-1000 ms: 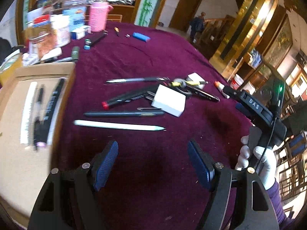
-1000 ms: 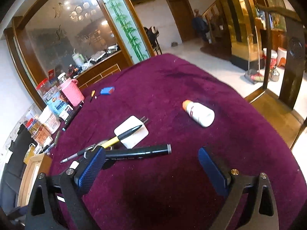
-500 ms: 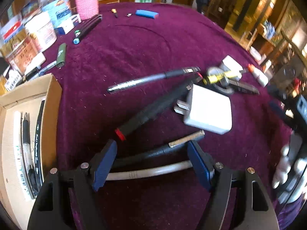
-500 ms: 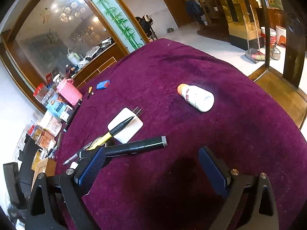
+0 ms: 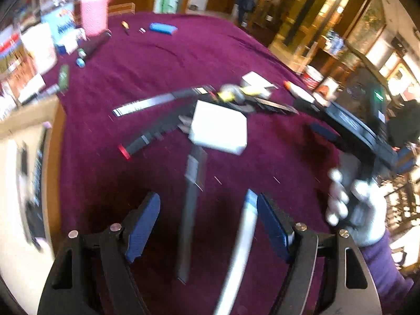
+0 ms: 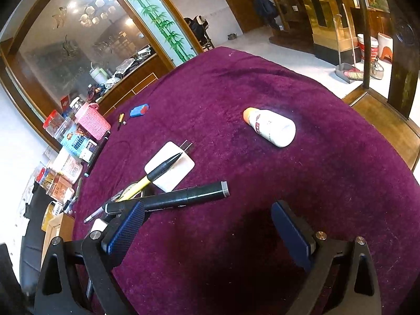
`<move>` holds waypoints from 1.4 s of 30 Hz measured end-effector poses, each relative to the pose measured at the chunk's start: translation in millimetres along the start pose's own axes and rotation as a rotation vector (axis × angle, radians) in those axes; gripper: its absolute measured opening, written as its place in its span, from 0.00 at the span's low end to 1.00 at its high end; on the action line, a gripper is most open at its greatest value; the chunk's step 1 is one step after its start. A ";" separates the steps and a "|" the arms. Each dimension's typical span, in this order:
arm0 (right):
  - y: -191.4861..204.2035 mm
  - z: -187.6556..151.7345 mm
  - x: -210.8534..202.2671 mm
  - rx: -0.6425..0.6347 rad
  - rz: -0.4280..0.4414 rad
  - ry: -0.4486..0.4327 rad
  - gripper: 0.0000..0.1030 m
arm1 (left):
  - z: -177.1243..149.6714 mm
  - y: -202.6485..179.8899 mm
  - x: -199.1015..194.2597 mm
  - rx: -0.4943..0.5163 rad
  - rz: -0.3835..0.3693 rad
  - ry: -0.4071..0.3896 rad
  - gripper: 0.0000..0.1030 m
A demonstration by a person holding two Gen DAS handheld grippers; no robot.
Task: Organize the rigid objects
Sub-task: 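Lift the black red-ended marker with the left tool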
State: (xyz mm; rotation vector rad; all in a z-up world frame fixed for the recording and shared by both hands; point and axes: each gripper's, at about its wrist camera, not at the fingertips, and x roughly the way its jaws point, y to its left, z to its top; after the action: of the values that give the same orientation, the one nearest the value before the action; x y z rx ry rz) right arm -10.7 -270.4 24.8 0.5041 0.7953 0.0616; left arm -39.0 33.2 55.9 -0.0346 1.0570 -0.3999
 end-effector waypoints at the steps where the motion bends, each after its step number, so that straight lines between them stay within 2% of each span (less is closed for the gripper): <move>1: 0.0 0.1 0.1 0.000 0.000 0.000 0.96 | 7.6 1.3 1.3 0.027 0.059 -0.029 0.72; 2: -0.4 -0.1 0.4 0.001 0.000 0.000 0.96 | 15.6 2.8 3.7 0.061 0.132 -0.057 0.72; 3: -0.1 0.2 0.2 -0.001 0.000 0.001 0.96 | 27.9 8.1 11.3 0.079 0.169 -0.066 0.72; 5: 0.0 0.3 0.9 -0.003 -0.004 0.001 0.96 | 39.0 14.3 22.0 0.077 0.170 -0.062 0.71; 7: 0.4 0.2 1.9 -0.006 -0.009 0.003 0.96 | 48.1 17.4 37.8 0.068 0.160 -0.037 0.54; 8: 0.5 0.2 2.2 -0.007 -0.011 0.003 0.96 | 51.3 19.8 47.6 0.070 0.160 -0.014 0.33; 9: 0.6 0.2 2.3 -0.007 -0.011 0.004 0.96 | 51.6 22.9 55.0 0.070 0.167 0.007 0.26; 15: 1.5 -0.2 2.7 -0.011 -0.018 0.004 0.96 | 39.7 24.0 50.2 0.058 0.168 -0.002 0.15; 19: 3.9 -0.7 3.3 -0.016 -0.026 0.005 0.96 | 19.4 23.6 33.3 0.015 0.120 0.035 0.14; 23: 3.8 -0.6 3.5 -0.017 -0.027 0.005 0.96 | -16.8 17.6 15.0 -0.001 0.095 0.057 0.14; 28: 4.5 -1.3 4.2 -0.018 -0.030 0.005 0.96 | -33.2 20.2 7.0 -0.045 0.064 0.016 0.16; 33: 4.5 -1.2 4.2 -0.020 -0.031 0.006 0.96 | -32.8 24.0 7.0 -0.093 -0.002 0.003 0.32; 40: 4.2 -0.9 4.0 -0.021 -0.031 0.006 0.96 | -34.8 20.4 7.6 -0.093 -0.026 -0.018 0.43; 42: 4.2 -0.9 4.0 -0.021 -0.031 0.006 0.96 | -35.1 17.8 7.9 -0.092 -0.035 -0.024 0.51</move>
State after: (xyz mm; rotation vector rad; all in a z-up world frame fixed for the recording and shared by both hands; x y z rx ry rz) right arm -7.9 -265.4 23.5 0.4713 0.8075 0.0425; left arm -60.1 52.8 28.0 -0.1394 1.0522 -0.3817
